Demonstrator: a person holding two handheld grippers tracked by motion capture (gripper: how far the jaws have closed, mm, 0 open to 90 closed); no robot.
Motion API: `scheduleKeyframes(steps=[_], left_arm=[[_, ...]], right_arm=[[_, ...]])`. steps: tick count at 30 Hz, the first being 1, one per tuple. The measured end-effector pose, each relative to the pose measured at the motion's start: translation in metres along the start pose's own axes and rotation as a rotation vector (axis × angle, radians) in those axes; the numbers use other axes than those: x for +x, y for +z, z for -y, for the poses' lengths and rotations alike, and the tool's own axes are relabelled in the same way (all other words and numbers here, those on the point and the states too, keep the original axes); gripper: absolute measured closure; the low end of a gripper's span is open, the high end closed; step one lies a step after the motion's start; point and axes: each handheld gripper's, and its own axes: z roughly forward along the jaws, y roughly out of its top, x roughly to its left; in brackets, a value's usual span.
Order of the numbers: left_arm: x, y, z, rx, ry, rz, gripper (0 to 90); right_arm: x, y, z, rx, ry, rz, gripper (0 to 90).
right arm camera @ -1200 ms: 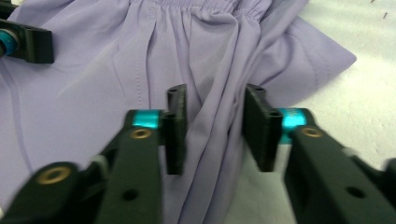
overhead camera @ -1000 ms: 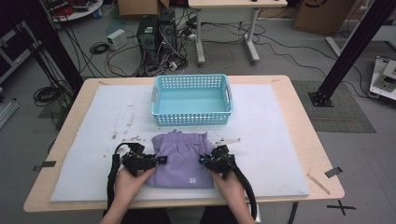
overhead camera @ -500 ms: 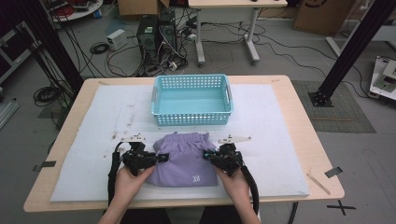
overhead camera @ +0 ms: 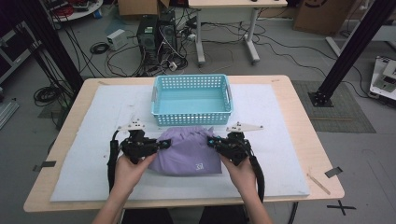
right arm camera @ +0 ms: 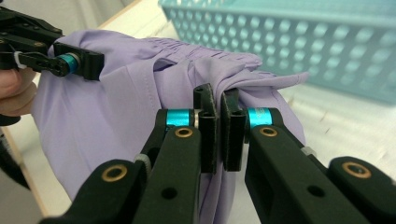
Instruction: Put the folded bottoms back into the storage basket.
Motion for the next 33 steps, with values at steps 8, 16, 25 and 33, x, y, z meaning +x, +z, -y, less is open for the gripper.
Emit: scheduleKeyframes(steps=[8,16,25,33], left_arm=[[0.004,-0.002,-0.044,-0.047,0.042,-0.014,84.8],[0.024,0.007,-0.094,-0.081,0.088,-0.043,84.8],[0.069,0.040,-0.137,-0.093,0.126,-0.102,84.8],[0.111,0.077,-0.131,-0.029,0.085,-0.328,37.6]], right_arm=[[-0.006,-0.005,-0.044,-0.059,-0.035,0.030,88.3],[-0.024,0.008,-0.102,-0.091,-0.060,0.078,88.3],[-0.055,0.042,-0.143,-0.107,-0.040,0.127,88.3],[-0.089,0.086,-0.163,-0.018,0.044,0.323,49.9]])
